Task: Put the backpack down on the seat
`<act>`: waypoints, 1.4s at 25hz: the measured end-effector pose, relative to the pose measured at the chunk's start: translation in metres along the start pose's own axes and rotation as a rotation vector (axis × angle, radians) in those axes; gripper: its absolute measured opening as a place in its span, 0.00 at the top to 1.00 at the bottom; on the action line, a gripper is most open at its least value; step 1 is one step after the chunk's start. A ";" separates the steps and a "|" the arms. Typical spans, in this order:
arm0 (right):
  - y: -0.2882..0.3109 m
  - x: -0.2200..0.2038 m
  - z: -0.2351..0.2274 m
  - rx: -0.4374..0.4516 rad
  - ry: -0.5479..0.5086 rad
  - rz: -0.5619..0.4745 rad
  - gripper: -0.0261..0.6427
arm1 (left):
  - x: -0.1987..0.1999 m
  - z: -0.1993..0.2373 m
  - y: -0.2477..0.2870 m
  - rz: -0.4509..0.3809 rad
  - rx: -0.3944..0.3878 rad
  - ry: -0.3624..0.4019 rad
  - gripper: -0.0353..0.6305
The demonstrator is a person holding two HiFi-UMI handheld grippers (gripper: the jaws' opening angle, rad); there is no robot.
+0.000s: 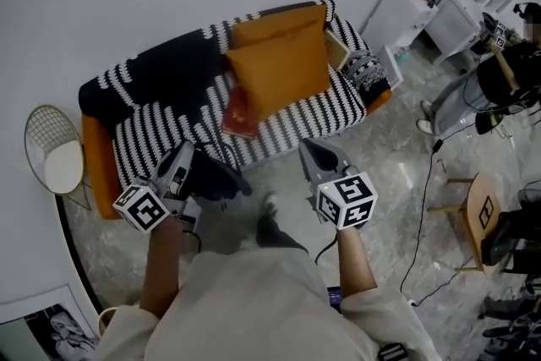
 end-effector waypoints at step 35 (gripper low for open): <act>0.141 0.058 -0.154 0.140 0.047 0.058 0.95 | 0.040 0.064 0.180 -0.094 0.113 -0.031 0.94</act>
Point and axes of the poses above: the fingertips, and each gripper's own axes: y forward along the fingers, z to its left, x out of its top, the point moved 7 cm from there along -y, backward along the fingers, and after that the axes turned 1 degree about z, right-handed, at the moved point
